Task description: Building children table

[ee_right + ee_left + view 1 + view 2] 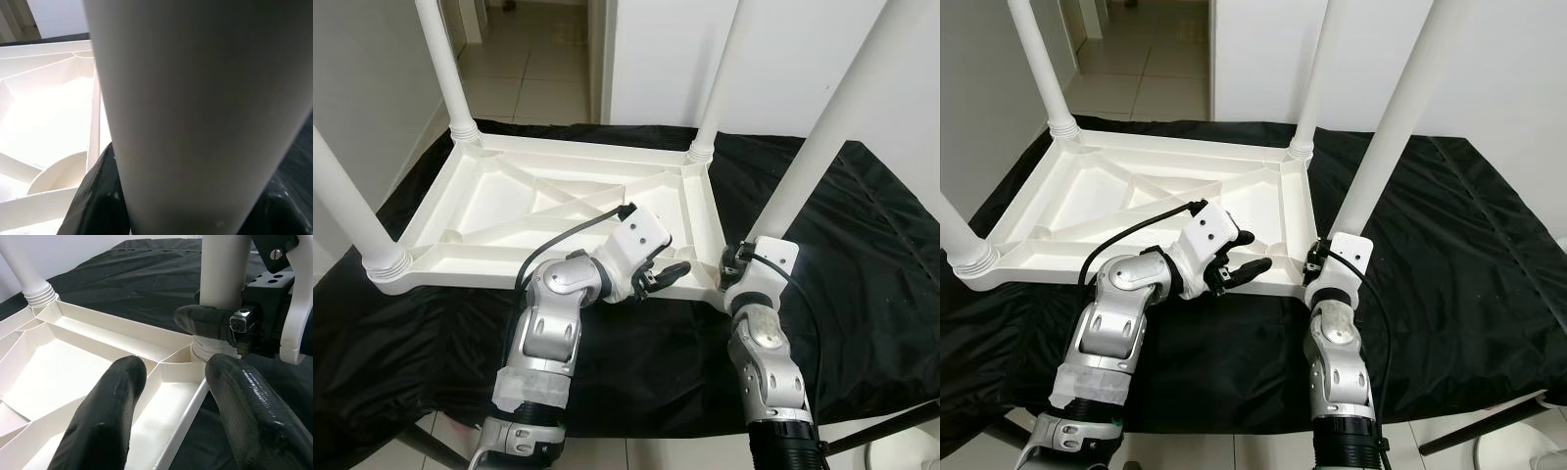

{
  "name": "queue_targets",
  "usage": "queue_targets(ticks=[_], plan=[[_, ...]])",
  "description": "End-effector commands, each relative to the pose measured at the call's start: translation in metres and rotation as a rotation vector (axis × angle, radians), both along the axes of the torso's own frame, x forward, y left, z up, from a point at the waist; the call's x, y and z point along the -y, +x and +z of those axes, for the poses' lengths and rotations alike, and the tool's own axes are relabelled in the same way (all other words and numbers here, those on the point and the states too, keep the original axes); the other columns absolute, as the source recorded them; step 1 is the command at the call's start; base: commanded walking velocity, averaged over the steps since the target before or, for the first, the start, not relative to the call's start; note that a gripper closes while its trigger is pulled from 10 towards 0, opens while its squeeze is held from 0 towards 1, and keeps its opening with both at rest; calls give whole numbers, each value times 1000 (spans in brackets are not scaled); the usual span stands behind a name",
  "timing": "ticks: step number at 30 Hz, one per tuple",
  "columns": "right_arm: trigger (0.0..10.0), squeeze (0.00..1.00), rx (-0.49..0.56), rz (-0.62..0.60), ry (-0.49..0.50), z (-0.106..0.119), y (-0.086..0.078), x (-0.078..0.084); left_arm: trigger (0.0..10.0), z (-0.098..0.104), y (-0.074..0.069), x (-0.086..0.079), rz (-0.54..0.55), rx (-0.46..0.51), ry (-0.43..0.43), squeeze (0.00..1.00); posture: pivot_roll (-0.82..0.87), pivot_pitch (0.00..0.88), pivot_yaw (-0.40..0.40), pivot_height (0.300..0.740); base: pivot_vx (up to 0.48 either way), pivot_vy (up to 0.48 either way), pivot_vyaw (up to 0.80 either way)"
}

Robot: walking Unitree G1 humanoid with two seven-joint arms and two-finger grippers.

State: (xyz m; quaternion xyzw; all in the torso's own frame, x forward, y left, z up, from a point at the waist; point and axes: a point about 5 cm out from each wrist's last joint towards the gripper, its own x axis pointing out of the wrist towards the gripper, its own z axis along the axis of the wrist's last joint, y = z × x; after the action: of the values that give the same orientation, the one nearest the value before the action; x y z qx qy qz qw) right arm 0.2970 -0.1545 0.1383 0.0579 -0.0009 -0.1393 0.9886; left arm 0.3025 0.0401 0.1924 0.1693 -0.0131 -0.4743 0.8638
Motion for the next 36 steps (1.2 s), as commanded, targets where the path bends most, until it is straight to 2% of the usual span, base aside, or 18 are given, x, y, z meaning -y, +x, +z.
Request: queue_targets(ticks=[1, 5, 6, 12, 18, 19, 20, 22, 23, 25, 26, 28, 30, 31, 32, 33, 34, 36], plan=[[10000, 0, -76, -43, 59, -15, -11, -4, 10000, 4, 9, -6, 258, 63, -51, 0, -28, 0, -27, 740, 0, 0, 0], [10000, 0, -77, -45, 54, -11, -14, -5, 10000, 3, 8, -6, 254, 62, -46, 0, -27, 6, -28, 740, 0, 0, 0], [10000, 1000, -72, -45, 58, -10, -15, -5, 10000, 4, 9, -7, 259, 58, -46, 0, -27, 15, -24, 740, 0, 0, 0], [10000, 1000, -45, -23, 41, -6, -16, -3, 10000, 5, 9, -8, 265, 62, -46, 0, -25, 21, -23, 740, 0, 0, 0], [10000, 1000, -32, -10, 35, -6, -19, 8, 10000, 5, 10, -8, 268, 61, -46, 0, -25, 27, -23, 740, 0, 0, 0], [10000, 1000, -33, 24, 44, -5, -19, 11, 10000, 5, 10, -8, 269, 60, -45, 0, -27, 29, -22, 740, 0, 0, 0], [10000, 851, -33, 48, 50, -5, -18, 12, 10000, 5, 10, -8, 269, 60, -45, 0, -28, 30, -22, 740, 0, 0, 0], [10000, 851, -33, 48, 50, -5, -18, 12, 10000, 5, 10, -8, 269, 60, -45, 0, -28, 30, -22, 740, 0, 0, 0], [10000, 0, -31, 96, 50, -5, -17, 16, 10000, 5, 10, -8, 269, 58, -45, 0, -32, 33, -20, 740, 0, 0, 0], [10000, 0, -31, 96, 50, -5, -17, 16, 10000, 5, 10, -8, 269, 58, -45, 0, -32, 33, -20, 740, 0, 0, 0], [10000, 0, -35, 170, 30, -6, -14, 21, 10000, 5, 10, -8, 268, 56, -44, 0, -35, 34, -18, 740, 0, 0, 0], [10000, 0, -35, 170, 30, -6, -14, 21, 10000, 5, 10, -8, 268, 56, -44, 0, -35, 34, -18, 740, 0, 0, 0], [10000, 0, -34, 385, -72, -6, -8, 29, 10000, 5, 11, -7, 266, 54, -46, 0, -40, 34, -16, 740, 0, 0, 0], [10000, 0, -34, 385, -72, -6, -8, 29, 10000, 5, 11, -7, 266, 54, -46, 0, -40, 34, -16, 740, 0, 0, 0], [10000, 0, -35, 469, -116, -5, -6, 30, 10000, 6, 11, -6, 266, 54, -46, 0, -40, 33, -16, 740, 0, 0, 0], [10000, 0, -35, 469, -116, -5, -6, 30, 10000, 6, 11, -6, 266, 54, -46, 0, -40, 33, -16, 740, 0, 0, 0], [10000, 0, -30, 540, -152, -3, -3, 30, 10000, 6, 11, -6, 265, 55, -47, 0, -40, 32, -16, 740, 0, 0, 0], [10000, 0, -24, 582, -171, -2, -1, 29, 10000, 6, 12, -6, 264, 56, -47, 0, -40, 32, -17, 740, 0, 0, 0]])
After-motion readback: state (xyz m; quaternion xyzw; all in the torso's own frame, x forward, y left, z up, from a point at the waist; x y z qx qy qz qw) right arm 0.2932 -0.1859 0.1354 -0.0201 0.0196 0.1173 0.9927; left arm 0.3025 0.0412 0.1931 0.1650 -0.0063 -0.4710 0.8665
